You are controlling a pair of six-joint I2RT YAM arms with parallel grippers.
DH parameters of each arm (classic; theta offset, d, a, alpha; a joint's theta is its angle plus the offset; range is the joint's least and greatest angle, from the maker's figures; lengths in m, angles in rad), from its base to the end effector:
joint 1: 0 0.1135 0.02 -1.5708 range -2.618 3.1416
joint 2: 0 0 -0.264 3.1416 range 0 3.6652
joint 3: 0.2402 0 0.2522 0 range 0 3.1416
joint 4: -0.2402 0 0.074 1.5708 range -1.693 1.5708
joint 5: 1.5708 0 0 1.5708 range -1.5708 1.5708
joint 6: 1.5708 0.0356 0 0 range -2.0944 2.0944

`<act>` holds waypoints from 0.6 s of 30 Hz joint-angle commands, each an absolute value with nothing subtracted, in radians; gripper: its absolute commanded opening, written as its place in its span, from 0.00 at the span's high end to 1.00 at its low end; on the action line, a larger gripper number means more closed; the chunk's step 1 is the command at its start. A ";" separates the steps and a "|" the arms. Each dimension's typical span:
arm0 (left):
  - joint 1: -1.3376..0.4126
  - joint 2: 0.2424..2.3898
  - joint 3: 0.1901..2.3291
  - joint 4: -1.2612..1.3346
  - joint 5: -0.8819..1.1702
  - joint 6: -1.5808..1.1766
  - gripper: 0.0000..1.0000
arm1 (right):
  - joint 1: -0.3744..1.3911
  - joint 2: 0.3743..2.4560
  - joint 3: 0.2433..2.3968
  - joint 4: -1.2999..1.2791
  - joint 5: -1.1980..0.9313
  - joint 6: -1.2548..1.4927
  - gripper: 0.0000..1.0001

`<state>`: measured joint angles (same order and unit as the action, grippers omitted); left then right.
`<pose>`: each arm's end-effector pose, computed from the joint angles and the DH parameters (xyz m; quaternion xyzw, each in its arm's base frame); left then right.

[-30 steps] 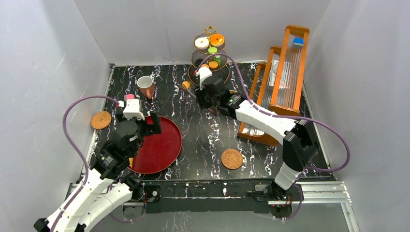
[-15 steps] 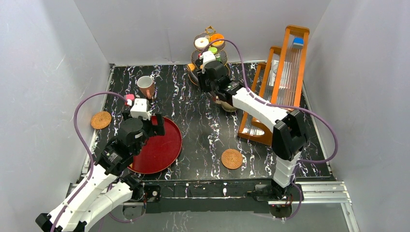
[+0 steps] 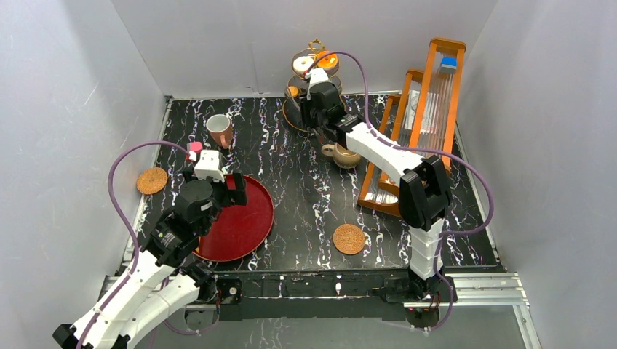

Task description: Serve the afternoon tea

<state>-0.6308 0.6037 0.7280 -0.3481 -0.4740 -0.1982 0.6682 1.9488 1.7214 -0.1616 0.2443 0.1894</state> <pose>0.1237 -0.0702 0.3298 0.0200 0.7735 -0.0762 0.6289 0.3743 0.2845 0.3209 -0.1295 0.8168 0.1379 0.5450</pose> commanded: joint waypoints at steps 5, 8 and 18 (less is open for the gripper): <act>-0.635 0.582 0.727 -0.341 -0.470 -0.181 0.07 | 0.641 2.012 1.847 -0.057 0.260 0.244 0.58; -0.635 0.576 0.725 -0.342 -0.475 -0.181 0.07 | 0.635 2.040 1.882 -0.058 0.275 0.252 0.57; -0.635 0.562 0.723 -0.343 -0.479 -0.181 0.07 | 0.622 2.092 1.945 -0.070 0.296 0.254 0.50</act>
